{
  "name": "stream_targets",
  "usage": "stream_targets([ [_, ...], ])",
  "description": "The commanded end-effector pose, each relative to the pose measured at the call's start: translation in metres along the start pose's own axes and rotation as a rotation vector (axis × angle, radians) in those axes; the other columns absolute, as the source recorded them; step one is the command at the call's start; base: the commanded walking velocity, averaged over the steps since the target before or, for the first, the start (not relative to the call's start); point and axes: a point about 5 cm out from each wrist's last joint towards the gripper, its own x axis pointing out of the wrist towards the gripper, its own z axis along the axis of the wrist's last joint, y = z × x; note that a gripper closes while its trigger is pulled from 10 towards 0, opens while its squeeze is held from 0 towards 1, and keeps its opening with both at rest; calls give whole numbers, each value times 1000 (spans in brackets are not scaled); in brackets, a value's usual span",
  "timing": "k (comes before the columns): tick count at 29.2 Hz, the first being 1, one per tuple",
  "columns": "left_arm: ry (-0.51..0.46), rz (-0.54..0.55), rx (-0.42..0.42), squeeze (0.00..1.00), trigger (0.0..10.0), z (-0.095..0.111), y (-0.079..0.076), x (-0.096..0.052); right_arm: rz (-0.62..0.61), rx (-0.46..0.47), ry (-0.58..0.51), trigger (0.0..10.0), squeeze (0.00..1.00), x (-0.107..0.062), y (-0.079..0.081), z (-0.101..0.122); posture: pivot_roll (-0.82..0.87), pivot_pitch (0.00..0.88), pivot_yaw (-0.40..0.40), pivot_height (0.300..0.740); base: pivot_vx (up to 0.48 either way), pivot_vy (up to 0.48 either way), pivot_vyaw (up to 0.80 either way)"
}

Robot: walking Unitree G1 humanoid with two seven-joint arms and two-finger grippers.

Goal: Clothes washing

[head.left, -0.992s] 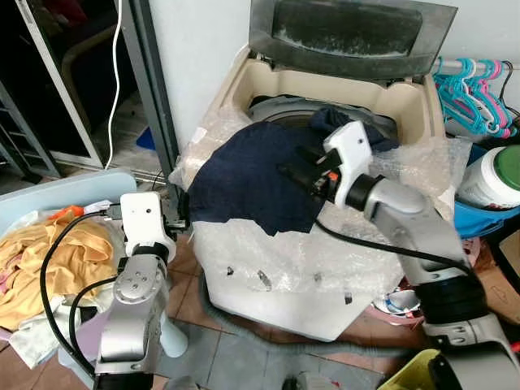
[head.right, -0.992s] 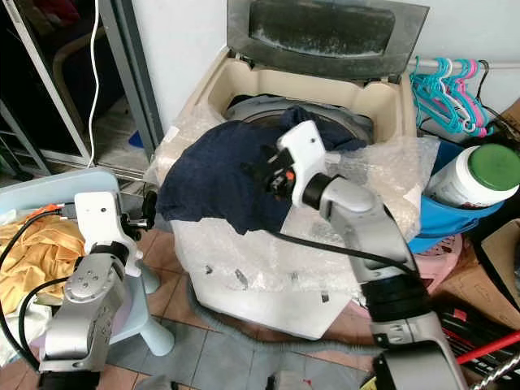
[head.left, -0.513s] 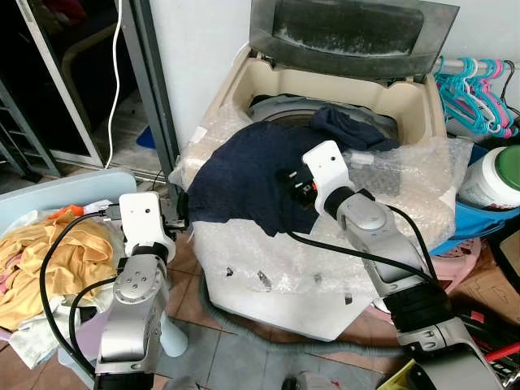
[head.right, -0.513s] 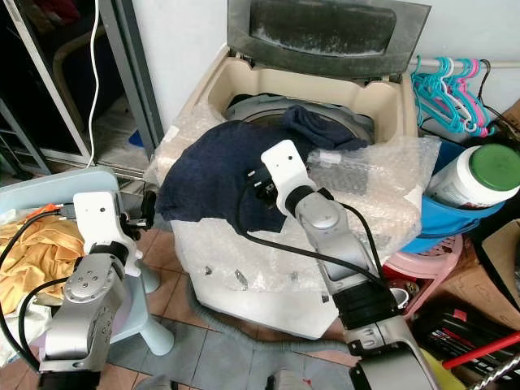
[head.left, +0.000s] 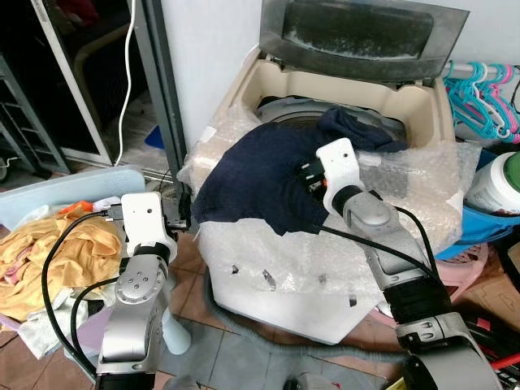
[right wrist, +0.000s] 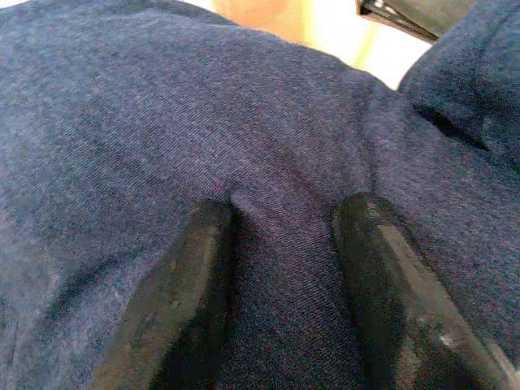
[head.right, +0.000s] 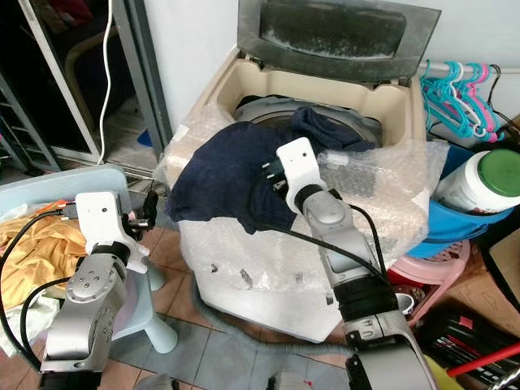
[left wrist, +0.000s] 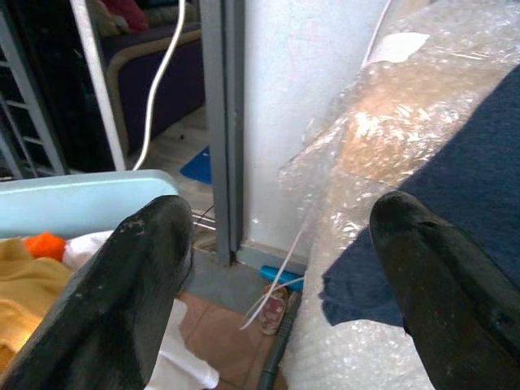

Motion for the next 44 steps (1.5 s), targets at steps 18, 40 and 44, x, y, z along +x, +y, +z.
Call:
stream_targets([
  [18,0,14,-5,0,10000,1,0,2,-116,-9,-151,0,0,16,-67,53,-37,0,-38,740,0,0,0],
  [40,-4,-27,-3,0,10000,3,-4,2,295,-352,-34,10000,1000,-11,-5,-12,-45,0,-18,740,0,0,0],
  [44,-5,-29,-1,0,10000,3,-5,1,252,-360,-6,3137,1000,-8,-3,-17,-40,0,-22,740,0,0,0],
])
